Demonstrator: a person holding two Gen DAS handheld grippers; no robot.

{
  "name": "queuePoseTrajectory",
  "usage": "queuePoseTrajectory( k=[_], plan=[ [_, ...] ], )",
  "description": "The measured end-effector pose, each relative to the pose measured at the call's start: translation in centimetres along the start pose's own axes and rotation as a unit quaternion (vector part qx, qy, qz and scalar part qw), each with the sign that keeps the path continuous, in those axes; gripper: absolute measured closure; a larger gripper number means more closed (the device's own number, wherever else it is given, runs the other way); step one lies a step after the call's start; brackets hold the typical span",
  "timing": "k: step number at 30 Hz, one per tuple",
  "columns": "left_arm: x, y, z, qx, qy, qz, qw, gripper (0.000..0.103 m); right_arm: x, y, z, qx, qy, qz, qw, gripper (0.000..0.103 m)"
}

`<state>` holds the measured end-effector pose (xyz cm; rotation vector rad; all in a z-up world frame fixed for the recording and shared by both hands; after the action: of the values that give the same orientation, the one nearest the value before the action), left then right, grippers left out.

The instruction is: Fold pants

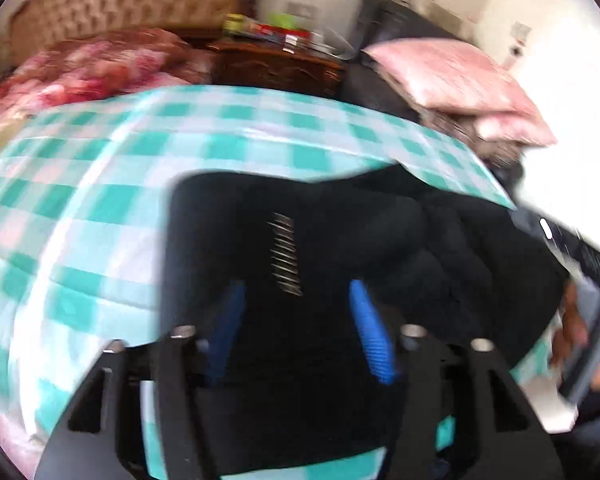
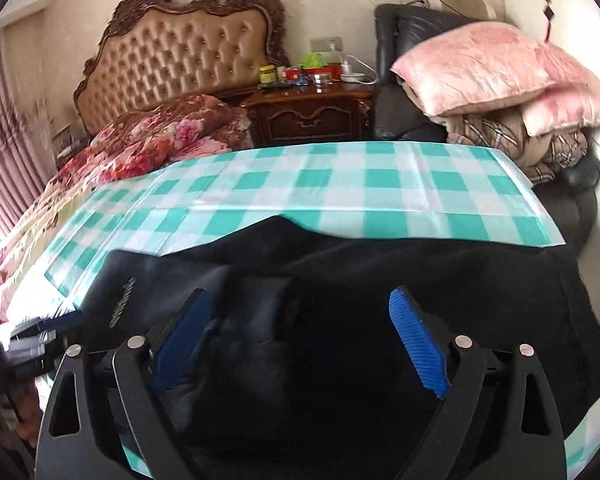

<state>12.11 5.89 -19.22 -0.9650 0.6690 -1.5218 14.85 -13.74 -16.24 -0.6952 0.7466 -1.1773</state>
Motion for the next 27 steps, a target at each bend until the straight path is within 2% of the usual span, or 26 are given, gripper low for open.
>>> queuePoseTrajectory(
  k=[1,3,5,8,9,10,11,12,13,14,16,19,20,21,24,25,27],
  plan=[
    [-0.5,-0.6,0.3,0.012,0.0,0.016,0.9998,0.015,-1.4,0.4,-0.5,0.003,-0.019,-0.002,1.0,0.015],
    [-1.4,-2.1,1.7,0.045,-0.011,0.045,0.9979,0.002,-3.0,1.1,-1.1,0.002,-0.05,-0.012,0.999,0.015],
    [-2.5,-3.2,3.7,0.093,-0.025,0.05,0.9941,0.002,-4.5,2.2,-1.9,-0.014,-0.072,-0.01,0.997,0.015],
    [-2.5,-2.6,5.3,0.075,0.026,0.099,0.9919,0.002,-4.6,4.6,-3.2,-0.071,-0.047,-0.007,0.996,0.015],
    [-2.3,-2.3,5.8,0.077,0.034,0.108,0.9906,0.003,-4.3,5.6,-3.8,-0.095,-0.042,-0.01,0.995,0.016],
    [-2.0,-1.7,6.2,0.061,0.028,0.095,0.9932,0.003,-4.0,6.6,-4.6,-0.114,-0.043,-0.013,0.993,0.02],
    [-1.9,-1.0,6.7,0.044,0.025,0.077,0.9957,0.004,-3.8,7.0,-5.0,-0.12,-0.044,-0.014,0.992,0.02],
    [-1.5,0.0,6.9,0.022,0.021,0.056,0.998,0.02,-3.7,7.4,-5.4,-0.126,-0.042,-0.012,0.991,0.019],
    [-1.5,0.6,7.2,0.015,0.021,0.058,0.998,0.036,-3.7,7.7,-5.9,-0.131,-0.039,-0.01,0.991,0.018],
    [-1.5,1.6,7.7,0.007,0.025,0.071,0.9971,0.04,-3.8,7.8,-6.0,-0.13,-0.045,-0.014,0.99,0.017],
    [-2.2,3.9,8.5,-0.018,0.012,0.074,0.997,0.053,-4.1,7.9,-6.3,-0.132,-0.056,-0.021,0.989,0.016],
    [-4.6,7.2,8.2,-0.065,-0.014,0.1,0.9928,0.057,-4.1,8.2,-6.3,-0.137,-0.055,-0.02,0.989,0.016],
    [-5.3,8.6,7.7,-0.091,-0.021,0.1,0.9906,0.059,-4.1,8.2,-6.3,-0.139,-0.055,-0.019,0.989,0.016],
    [-5.5,9.2,7.3,-0.098,-0.022,0.097,0.9903,0.059,-4.1,8.1,-6.2,-0.141,-0.054,-0.019,0.988,0.016],
    [-5.5,9.1,6.9,-0.094,-0.01,0.106,0.9899,0.058,-4.2,7.0,-5.1,-0.141,-0.053,-0.008,0.989,0.021],
    [-5.6,9.1,6.8,-0.093,-0.008,0.107,0.9899,0.058,-4.3,6.0,-4.1,-0.124,-0.056,-0.012,0.991,0.03],
    [-5.6,9.1,6.6,-0.091,-0.009,0.106,0.9902,0.058,-5.2,4.6,-2.1,-0.091,-0.075,-0.014,0.993,0.032]
  ],
)
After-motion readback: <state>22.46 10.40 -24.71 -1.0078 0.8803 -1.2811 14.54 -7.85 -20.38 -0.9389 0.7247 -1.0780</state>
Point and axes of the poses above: each gripper's, at about its wrist camera, not at the fingertips, and y roughly the way its jaws point, x to its right, z to its top, the point moved 10 cm from there along y, roughly the way its jaws point, and after that the axes turned 10 degrees about -x, right-handed, at the moved point
